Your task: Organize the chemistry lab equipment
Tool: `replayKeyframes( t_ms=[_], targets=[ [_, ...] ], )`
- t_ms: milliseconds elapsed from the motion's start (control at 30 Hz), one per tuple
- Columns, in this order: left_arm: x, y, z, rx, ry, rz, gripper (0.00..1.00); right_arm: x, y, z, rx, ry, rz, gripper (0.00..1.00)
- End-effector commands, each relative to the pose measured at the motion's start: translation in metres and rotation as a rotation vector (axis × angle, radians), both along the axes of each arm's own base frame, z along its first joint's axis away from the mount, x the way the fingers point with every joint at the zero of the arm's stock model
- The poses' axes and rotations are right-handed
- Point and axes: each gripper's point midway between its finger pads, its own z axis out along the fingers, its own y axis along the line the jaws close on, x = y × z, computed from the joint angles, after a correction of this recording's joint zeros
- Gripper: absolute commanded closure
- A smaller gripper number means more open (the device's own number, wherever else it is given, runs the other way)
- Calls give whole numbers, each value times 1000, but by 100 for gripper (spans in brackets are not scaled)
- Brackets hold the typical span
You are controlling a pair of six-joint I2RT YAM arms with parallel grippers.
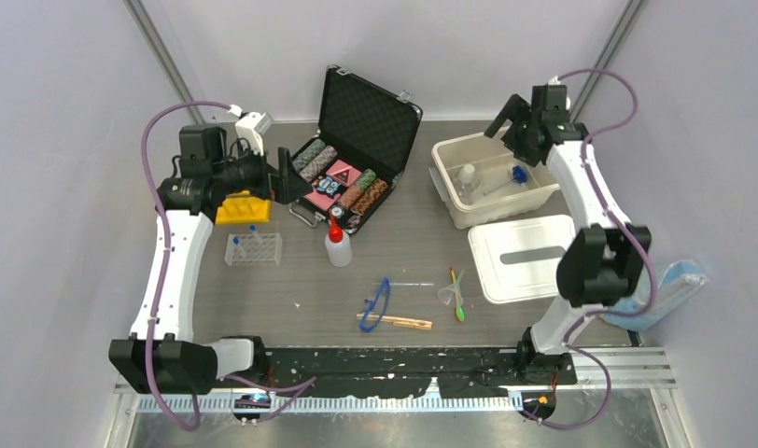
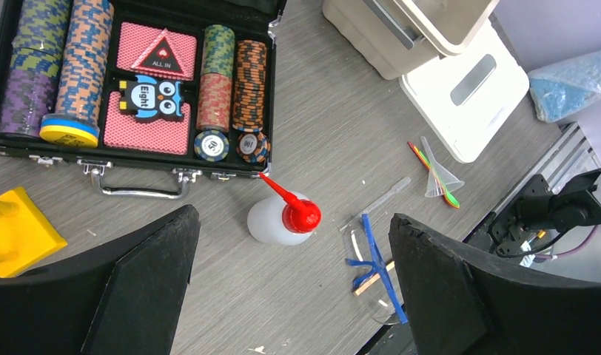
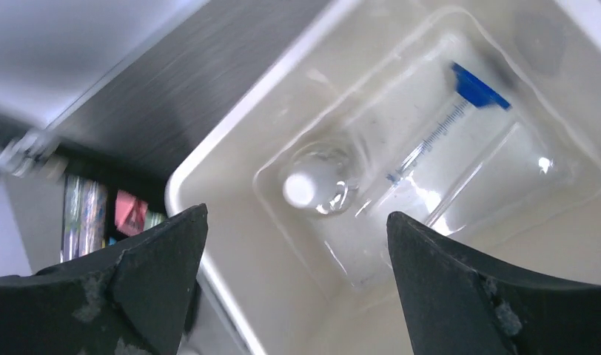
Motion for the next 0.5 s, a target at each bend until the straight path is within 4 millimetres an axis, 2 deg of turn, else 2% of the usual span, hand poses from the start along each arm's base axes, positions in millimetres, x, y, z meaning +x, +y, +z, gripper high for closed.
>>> replayKeyframes(
  t_ms=[0, 33, 67, 100, 133, 167, 200, 233, 267, 300, 333, 367, 400, 433, 467],
  targets=[
    [-9, -1, 12, 5, -100, -39, 0, -31, 25, 83, -161, -289, 408, 5],
    [-11, -1, 10, 9, -101, -42, 0, -38, 30, 89, -187, -317, 473, 5],
    [-13, -1, 8, 14, -106, -44, 0, -56, 46, 100, -223, -372, 633, 5],
    [-16, 0, 7, 18, -108, -44, 0, -68, 55, 102, -241, -391, 729, 5],
    [-19, 0, 6, 21, -110, -47, 1, -93, 78, 107, -258, -459, 946, 4],
    [-21, 0, 5, 24, -110, -50, 0, -108, 90, 108, -254, -494, 1061, 4],
    [-23, 0, 4, 24, -109, -54, 0, -143, 112, 104, -240, -564, 1298, 3],
    [-26, -1, 4, 22, -110, -61, 0, -164, 130, 100, -231, -601, 1429, 3],
    [-28, -2, 4, 21, -105, -71, 0, -188, 139, 87, -264, -620, 1577, 3],
    [-30, -4, 4, 18, -100, -87, 0, -209, 162, 78, -265, -625, 1706, 3],
    [-32, -4, 5, 20, -94, -100, 0, -225, 166, 59, -326, -612, 1843, 3],
    [-35, -5, 5, 21, -81, -114, 1, -245, 188, 46, -323, -612, 1980, 1],
    [-38, -6, 5, 24, -71, -128, 1, -255, 193, 31, -369, -606, 2074, 2],
    [-41, -7, 5, 27, -59, -144, 0, -267, 209, 18, -370, -600, 2169, 5],
    [-45, -7, 4, 31, -47, -159, 0, -271, 217, 8, -392, -624, 2228, 10]
  ],
)
